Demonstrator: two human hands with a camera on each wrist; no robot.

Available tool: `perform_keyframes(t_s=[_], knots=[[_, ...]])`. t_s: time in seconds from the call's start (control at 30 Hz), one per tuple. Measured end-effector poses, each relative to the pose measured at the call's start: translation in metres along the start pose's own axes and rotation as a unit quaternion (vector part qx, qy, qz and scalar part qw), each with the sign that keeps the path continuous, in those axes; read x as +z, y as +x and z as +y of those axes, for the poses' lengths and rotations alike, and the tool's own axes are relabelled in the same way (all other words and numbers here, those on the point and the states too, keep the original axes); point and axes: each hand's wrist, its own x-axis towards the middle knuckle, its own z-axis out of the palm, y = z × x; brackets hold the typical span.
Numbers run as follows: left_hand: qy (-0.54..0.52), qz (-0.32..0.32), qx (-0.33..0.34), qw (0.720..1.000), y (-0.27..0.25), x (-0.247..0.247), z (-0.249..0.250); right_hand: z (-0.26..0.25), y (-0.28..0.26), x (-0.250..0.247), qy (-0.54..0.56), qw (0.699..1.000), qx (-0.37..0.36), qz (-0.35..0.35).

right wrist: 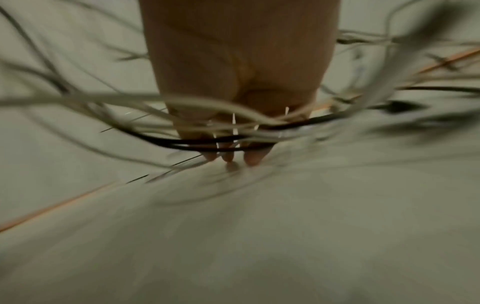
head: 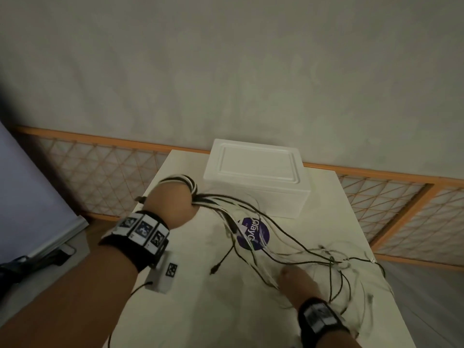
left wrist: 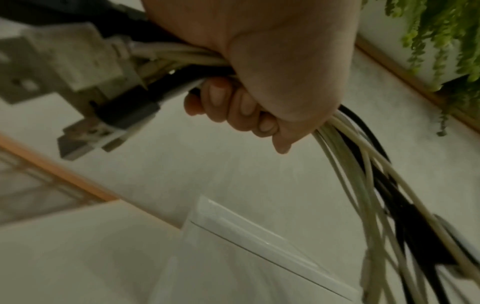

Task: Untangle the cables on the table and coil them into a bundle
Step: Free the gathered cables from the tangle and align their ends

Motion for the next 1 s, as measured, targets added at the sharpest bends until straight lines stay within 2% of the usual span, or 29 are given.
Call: perform_keyframes(t_s=[0.13, 0.23, 0.3, 0.37, 0.4, 0.47, 0.5, 0.53, 0.57, 0.63, 0.67, 0.7, 0.73, 0.77, 0.8, 0.83, 0.9, 1.0], knots=[[-0.002, 0.025, -0.061, 0.998, 0.006, -0.020, -0.035, 0.074, -0.024, -0.014, 0.022, 0.994, 0.094, 0.056], [0.007, 0.018, -0.075, 0.997, 0.006, -0.015, -0.044, 0.105, -0.031, -0.022, 0.005, 0.994, 0.084, 0.076], [-0.017, 0.015, -0.085, 0.996, 0.007, -0.008, -0.046, 0.123, -0.027, -0.024, 0.093, 0.991, 0.059, 0.076], [-0.046, 0.019, -0.093, 0.994, 0.008, -0.005, -0.048, 0.130, -0.031, -0.033, 0.136, 0.985, 0.072, 0.078], [-0.052, 0.019, -0.096, 0.994, 0.008, -0.004, -0.049, 0.128, -0.032, -0.037, 0.188, 0.974, 0.100, 0.074], [-0.060, 0.012, -0.097, 0.993, 0.008, -0.005, -0.048, 0.106, -0.037, -0.053, 0.247, 0.956, 0.132, 0.085], [-0.060, 0.004, -0.094, 0.994, 0.008, -0.004, -0.046, 0.091, -0.033, -0.060, 0.247, 0.958, 0.124, 0.076], [-0.057, -0.005, -0.084, 0.995, 0.007, -0.002, -0.043, 0.070, -0.032, -0.068, 0.157, 0.980, 0.109, 0.056], [-0.048, -0.016, -0.073, 0.996, 0.008, 0.001, -0.039, 0.044, -0.035, -0.081, 0.112, 0.987, 0.085, 0.072], [-0.033, -0.039, -0.054, 0.997, 0.007, 0.007, -0.031, -0.013, -0.046, -0.104, 0.086, 0.973, -0.019, 0.213], [-0.029, -0.049, -0.043, 0.997, 0.007, 0.010, -0.026, -0.043, -0.054, -0.112, 0.109, 0.943, -0.074, 0.305], [-0.029, -0.056, -0.032, 0.997, 0.005, 0.012, -0.021, -0.073, -0.062, -0.118, 0.132, 0.902, -0.161, 0.379], [-0.032, -0.060, -0.021, 0.997, 0.003, 0.013, -0.015, -0.099, -0.069, -0.121, 0.122, 0.868, -0.247, 0.414], [-0.036, -0.061, -0.010, 0.997, 0.000, 0.013, -0.009, -0.125, -0.076, -0.122, 0.088, 0.846, -0.321, 0.417], [-0.040, -0.055, 0.008, 0.998, -0.004, 0.012, -0.002, -0.147, -0.079, -0.118, 0.036, 0.846, -0.358, 0.395], [-0.046, -0.049, 0.026, 0.997, -0.007, 0.012, 0.005, -0.164, -0.080, -0.113, -0.020, 0.854, -0.365, 0.370], [-0.087, -0.036, 0.046, 0.994, -0.013, 0.011, 0.014, -0.185, -0.075, -0.099, -0.092, 0.858, -0.348, 0.367], [-0.166, -0.050, 0.030, 0.984, -0.016, 0.012, 0.012, -0.188, -0.058, -0.096, -0.085, 0.823, -0.349, 0.441]])
